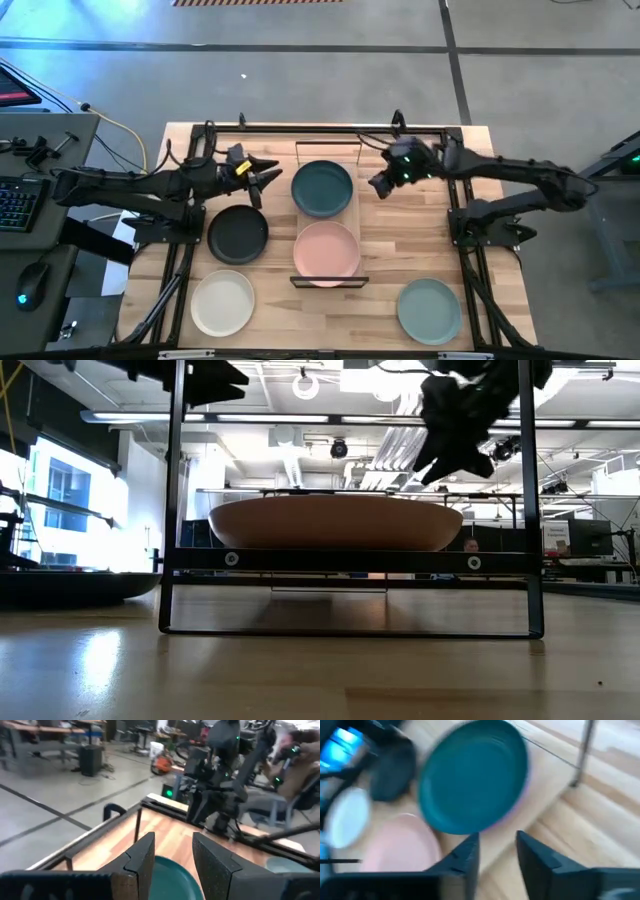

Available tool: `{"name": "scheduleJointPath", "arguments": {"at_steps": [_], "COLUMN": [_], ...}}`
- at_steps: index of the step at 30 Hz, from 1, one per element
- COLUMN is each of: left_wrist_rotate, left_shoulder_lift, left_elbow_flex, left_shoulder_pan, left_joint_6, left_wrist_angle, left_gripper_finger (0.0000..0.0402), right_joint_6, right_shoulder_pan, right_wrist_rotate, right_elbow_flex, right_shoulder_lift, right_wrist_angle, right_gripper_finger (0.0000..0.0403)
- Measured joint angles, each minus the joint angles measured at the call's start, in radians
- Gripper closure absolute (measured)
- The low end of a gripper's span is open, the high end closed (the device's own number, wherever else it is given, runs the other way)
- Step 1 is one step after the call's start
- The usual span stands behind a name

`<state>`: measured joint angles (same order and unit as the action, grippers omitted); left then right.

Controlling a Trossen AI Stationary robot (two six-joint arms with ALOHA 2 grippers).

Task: Place and stack plates onto a shelf
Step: Stack the dark green plate on top of the purple plate on the shelf

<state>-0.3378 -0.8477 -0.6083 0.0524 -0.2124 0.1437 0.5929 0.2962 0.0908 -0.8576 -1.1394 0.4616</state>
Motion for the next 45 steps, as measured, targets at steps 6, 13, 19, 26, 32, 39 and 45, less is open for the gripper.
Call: {"name": "scheduleJointPath", "arguments": {"at_steps": [6,13,19,26,32,39,45], "left_wrist_rotate": [0.169,0.191,0.024,-0.102,0.097,0.218,0.232], "left_shoulder_lift": [-0.002,-0.002,-0.004,-0.019,-0.147,-0.303,-0.403], "left_elbow_flex": [0.012,0.150,0.244,0.273,0.253,0.253,0.252], "left_shoulder_pan": [0.068,0.006,-0.097,-0.020,0.150,0.211,0.211], "left_joint_6": [-0.056,-0.202,-0.241,-0.341,-0.411,-0.420,-0.448], "left_wrist_angle": [0.034,0.289,0.349,0.154,-0.007,0.095,0.162], "left_gripper_finger": [0.0292,0.0388,0.0400,0.0401,0.0402,0.0401,0.0401], "right_joint_6": [0.033,-0.158,-0.201,-0.193,-0.193,-0.190,-0.191], "right_shoulder_pan": [-0.080,-0.123,-0.119,-0.118,-0.118,-0.118,-0.118], "right_wrist_rotate": [0.010,-0.016,-0.019,-0.023,-0.055,-0.091,-0.110], "right_elbow_flex": [0.250,0.273,0.263,0.263,0.263,0.263,0.263], "right_shoulder_lift": [0.226,0.346,0.363,0.360,0.360,0.359,0.359], "right_wrist_angle": [-0.452,-0.536,-0.540,-0.531,-0.511,-0.503,-0.503], "right_gripper_finger": [0.0392,0.0399,0.0401,0.0402,0.0402,0.0403,0.0403]}}
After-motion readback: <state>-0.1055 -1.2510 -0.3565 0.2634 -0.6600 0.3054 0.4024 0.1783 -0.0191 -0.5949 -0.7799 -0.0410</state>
